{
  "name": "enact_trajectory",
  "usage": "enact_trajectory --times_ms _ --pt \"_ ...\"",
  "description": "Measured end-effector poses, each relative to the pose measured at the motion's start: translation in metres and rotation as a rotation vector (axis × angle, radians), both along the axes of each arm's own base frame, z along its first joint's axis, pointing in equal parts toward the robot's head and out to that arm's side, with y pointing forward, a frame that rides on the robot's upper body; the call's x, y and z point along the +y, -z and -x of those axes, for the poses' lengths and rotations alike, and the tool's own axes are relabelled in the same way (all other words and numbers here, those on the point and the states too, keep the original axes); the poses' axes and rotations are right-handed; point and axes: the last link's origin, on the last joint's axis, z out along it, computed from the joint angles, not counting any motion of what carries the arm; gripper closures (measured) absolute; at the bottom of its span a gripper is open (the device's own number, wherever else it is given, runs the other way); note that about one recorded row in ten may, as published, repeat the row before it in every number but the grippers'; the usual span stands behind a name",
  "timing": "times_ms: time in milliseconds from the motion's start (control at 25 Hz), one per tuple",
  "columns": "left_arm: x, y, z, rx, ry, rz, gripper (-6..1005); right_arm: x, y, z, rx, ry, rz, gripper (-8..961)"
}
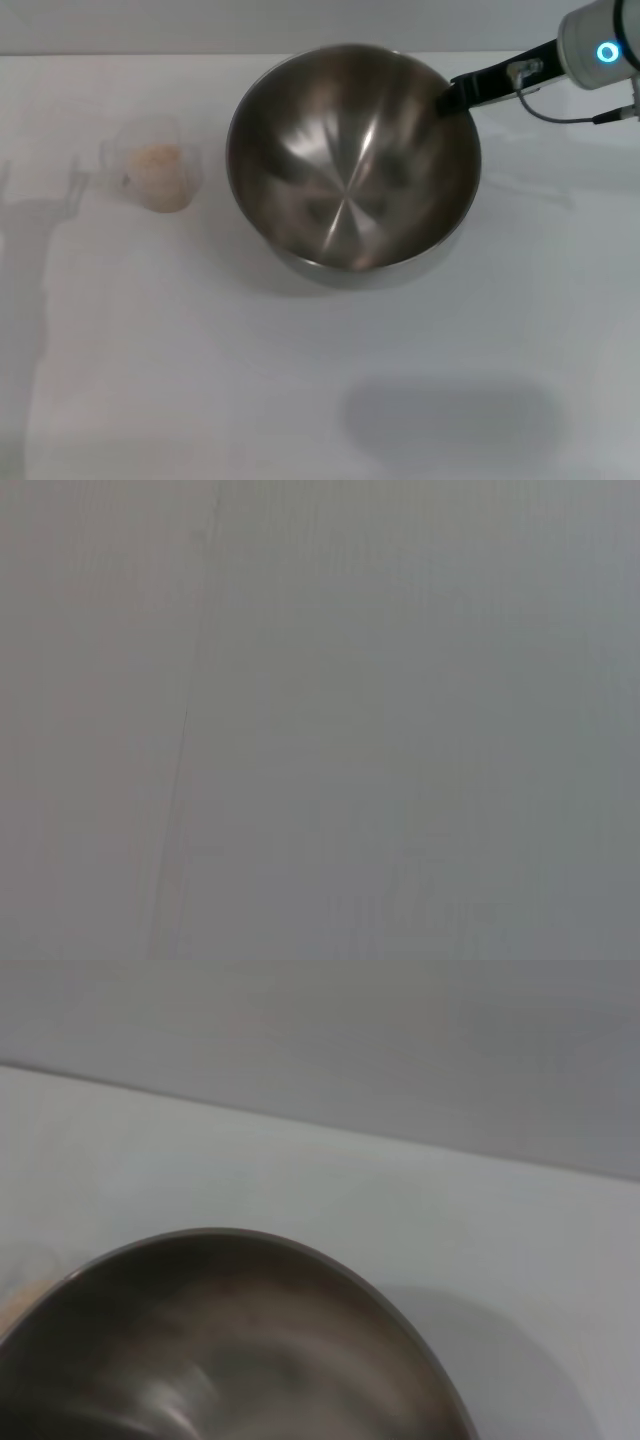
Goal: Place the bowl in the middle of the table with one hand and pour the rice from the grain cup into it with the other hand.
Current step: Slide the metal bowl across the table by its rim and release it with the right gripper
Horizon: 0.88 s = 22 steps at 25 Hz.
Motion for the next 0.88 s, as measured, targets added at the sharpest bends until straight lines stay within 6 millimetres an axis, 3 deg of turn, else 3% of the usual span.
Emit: enact_trajectory --times_ms 360,880 --pt "0.0 0.0 0.0 -0.001 0.001 0.0 136 -0.002 0.013 -0.008 -0.007 0.037 0.052 883" --pt "0.001 0.0 -0.002 0.0 0.006 0.001 136 -0.002 0.014 -0.014 -0.056 0.082 0.051 869"
